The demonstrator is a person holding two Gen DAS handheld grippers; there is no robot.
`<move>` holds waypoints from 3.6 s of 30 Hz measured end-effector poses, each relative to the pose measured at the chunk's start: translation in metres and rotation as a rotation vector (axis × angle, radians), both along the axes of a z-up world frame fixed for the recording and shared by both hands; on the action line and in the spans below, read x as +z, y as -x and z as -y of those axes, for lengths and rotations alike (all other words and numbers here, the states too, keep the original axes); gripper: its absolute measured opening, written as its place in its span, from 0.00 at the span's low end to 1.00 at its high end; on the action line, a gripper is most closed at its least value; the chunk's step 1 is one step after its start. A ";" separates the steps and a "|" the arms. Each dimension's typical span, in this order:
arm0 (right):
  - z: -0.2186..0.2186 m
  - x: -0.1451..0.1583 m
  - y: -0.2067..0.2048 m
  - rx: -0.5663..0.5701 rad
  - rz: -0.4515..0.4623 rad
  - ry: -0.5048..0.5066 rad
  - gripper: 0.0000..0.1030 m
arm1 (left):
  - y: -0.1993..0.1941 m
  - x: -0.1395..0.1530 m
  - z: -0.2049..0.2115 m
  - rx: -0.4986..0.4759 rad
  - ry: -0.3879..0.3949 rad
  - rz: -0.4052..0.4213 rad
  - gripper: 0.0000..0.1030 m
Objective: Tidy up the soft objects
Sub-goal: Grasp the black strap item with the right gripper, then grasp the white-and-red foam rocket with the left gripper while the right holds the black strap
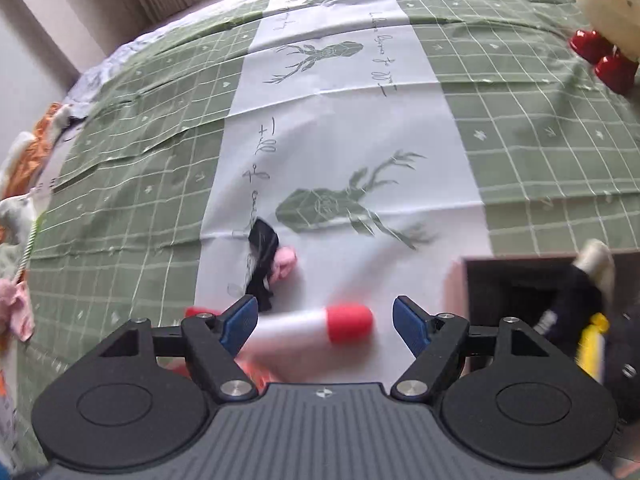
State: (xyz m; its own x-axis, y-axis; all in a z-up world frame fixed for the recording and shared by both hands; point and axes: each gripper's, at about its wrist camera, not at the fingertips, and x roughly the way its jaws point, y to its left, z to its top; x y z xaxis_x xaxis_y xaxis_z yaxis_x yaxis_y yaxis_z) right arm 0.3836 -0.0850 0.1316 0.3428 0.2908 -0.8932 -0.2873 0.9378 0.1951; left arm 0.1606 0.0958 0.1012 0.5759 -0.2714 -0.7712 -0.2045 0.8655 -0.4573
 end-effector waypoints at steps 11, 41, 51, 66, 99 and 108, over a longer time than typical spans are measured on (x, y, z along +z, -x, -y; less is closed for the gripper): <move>-0.101 -0.068 -0.044 0.031 -0.069 0.194 0.29 | 0.057 -0.026 -0.107 0.064 -0.002 -0.109 0.38; 0.023 0.011 0.170 0.148 0.224 0.225 0.29 | -0.093 0.018 -0.029 -0.706 -0.528 0.206 0.40; 0.056 -0.061 0.253 0.125 -0.009 0.171 0.29 | -0.156 -0.056 0.051 -1.254 -0.949 0.077 0.42; 0.004 -0.055 0.279 0.299 -0.018 0.085 0.30 | -0.085 -0.019 -0.038 -0.715 -0.546 -0.121 0.37; -0.078 -0.105 0.318 0.244 0.048 0.169 1.00 | 0.021 -0.063 -0.069 -0.141 -0.197 -0.263 0.43; -0.087 -0.100 0.313 0.370 -0.004 0.193 1.00 | 0.086 -0.043 -0.085 -0.085 -0.232 -0.307 0.35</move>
